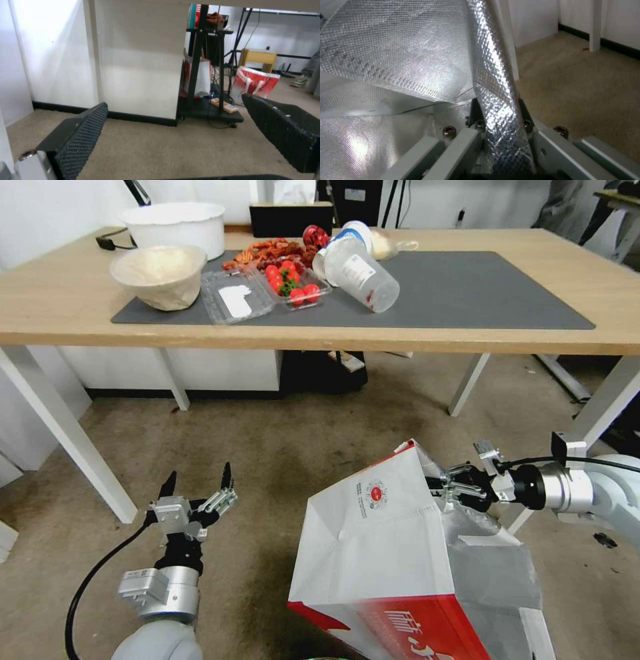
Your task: Pick up the food delivery bag from the floor and place it on the table.
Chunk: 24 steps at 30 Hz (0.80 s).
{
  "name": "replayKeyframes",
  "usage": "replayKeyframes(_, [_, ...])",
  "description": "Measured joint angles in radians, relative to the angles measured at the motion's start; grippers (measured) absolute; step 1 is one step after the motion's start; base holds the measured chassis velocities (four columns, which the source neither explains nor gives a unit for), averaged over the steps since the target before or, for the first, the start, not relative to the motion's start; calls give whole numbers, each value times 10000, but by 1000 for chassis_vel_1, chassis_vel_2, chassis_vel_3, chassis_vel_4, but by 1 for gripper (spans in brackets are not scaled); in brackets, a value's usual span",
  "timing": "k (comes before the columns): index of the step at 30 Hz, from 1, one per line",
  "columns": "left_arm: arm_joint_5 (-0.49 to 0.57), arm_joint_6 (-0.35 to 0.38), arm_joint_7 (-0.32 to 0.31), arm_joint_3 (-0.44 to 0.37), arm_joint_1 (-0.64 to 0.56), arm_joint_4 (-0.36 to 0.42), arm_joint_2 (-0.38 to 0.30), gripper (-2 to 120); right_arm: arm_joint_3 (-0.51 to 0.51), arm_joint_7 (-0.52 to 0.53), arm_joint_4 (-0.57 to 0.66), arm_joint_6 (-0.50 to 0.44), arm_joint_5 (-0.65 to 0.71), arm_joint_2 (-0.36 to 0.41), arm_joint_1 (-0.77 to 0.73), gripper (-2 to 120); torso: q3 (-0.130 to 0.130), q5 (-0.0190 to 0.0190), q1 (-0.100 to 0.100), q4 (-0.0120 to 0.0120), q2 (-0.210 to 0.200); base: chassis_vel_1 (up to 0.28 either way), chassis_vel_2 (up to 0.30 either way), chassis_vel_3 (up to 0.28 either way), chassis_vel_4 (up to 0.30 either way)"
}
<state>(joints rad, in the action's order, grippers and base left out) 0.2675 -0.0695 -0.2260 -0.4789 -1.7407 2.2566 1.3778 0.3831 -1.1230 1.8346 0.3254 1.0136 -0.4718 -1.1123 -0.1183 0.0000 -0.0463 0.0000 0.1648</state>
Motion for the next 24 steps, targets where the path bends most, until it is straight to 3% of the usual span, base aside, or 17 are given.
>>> replayKeyframes(24, [-14,8,-19,-33,60,-22,-14,100,-66,3,-54,-9,78,-21,143,0,-741,0,-226,0,962,0,0,0,0])
